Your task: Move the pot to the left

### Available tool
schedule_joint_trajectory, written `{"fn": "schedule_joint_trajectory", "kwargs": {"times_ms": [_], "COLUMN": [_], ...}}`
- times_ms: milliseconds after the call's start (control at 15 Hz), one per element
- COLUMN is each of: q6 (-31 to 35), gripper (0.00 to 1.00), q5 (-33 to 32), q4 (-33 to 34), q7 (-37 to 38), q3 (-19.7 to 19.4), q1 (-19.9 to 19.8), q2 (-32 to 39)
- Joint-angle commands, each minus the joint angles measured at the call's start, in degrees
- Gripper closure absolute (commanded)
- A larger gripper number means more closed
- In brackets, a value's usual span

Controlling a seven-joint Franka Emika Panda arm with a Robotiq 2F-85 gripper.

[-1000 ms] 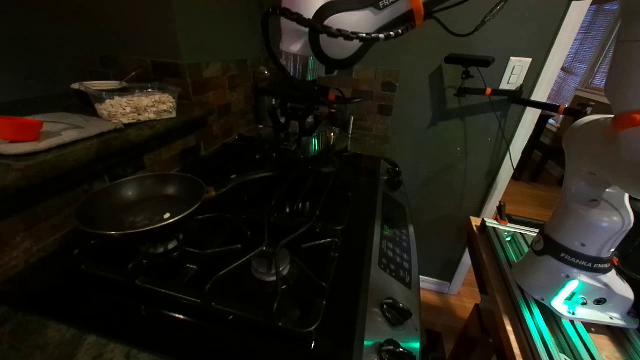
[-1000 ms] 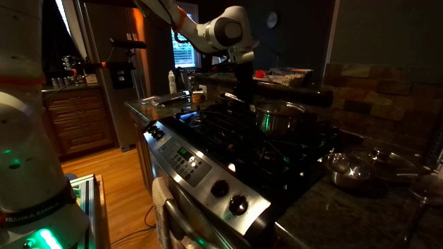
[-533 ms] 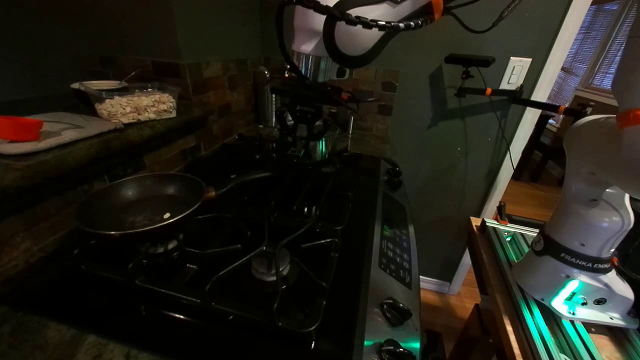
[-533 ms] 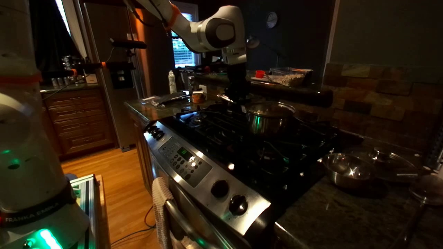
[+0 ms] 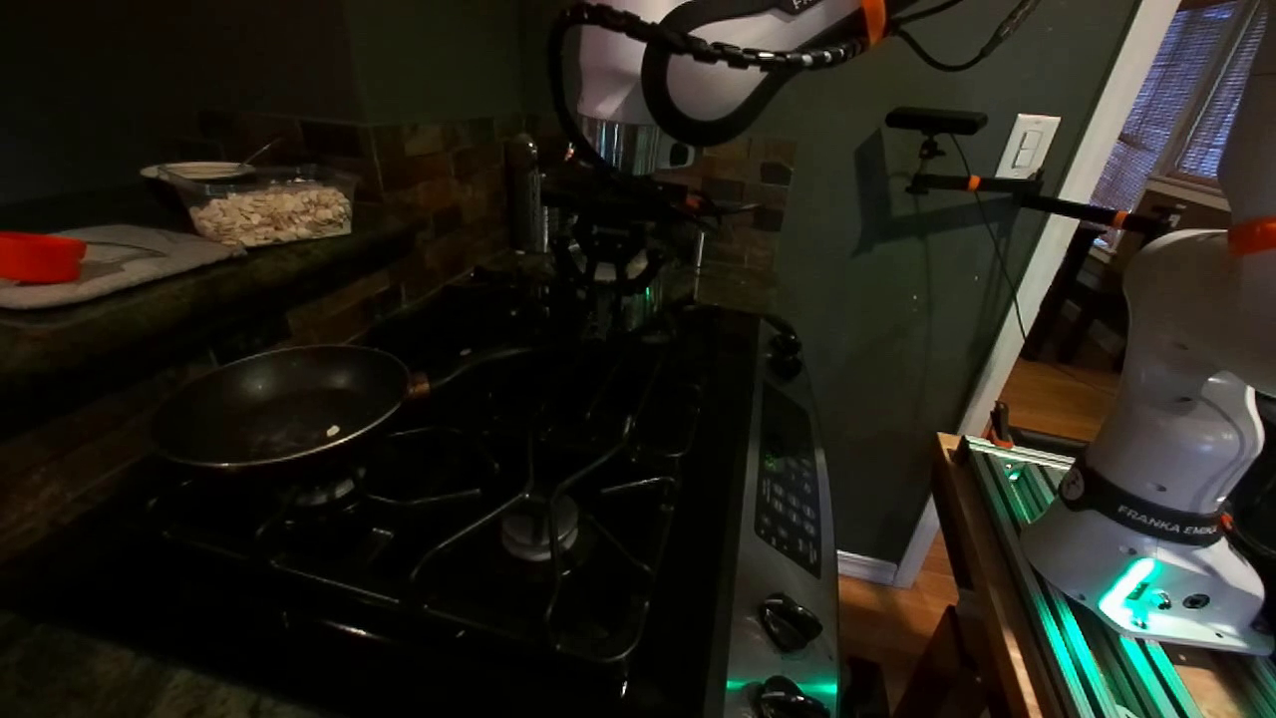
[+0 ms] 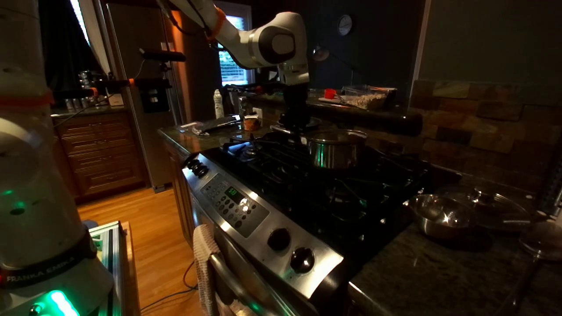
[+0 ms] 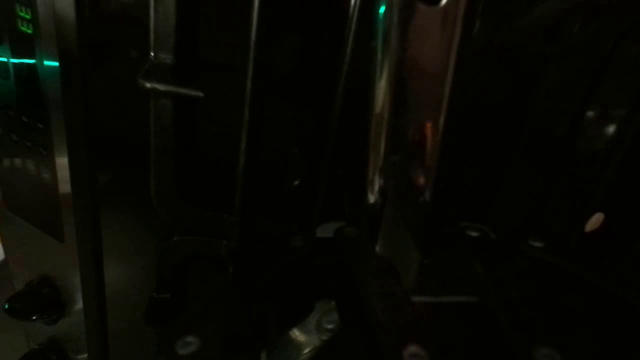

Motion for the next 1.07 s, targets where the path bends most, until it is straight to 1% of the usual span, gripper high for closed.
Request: {"fn": "schedule_joint_trajectory", "kwargs": {"times_ms": [0,400,1000], "q6": [-2.9,-3.6,-6.1], "gripper": [0.92,0.92,0.92], "q5": [1.5,3.4,9.7], "q4": [-2.8,-5.8,-7.3], "q7": [-2.1,-5.0,-9.1], "q3": [2.1,4.4,6.7], "q1": [0.3,0.4,0.7], "q2": [-1.8,-4.4,-7.5]}}
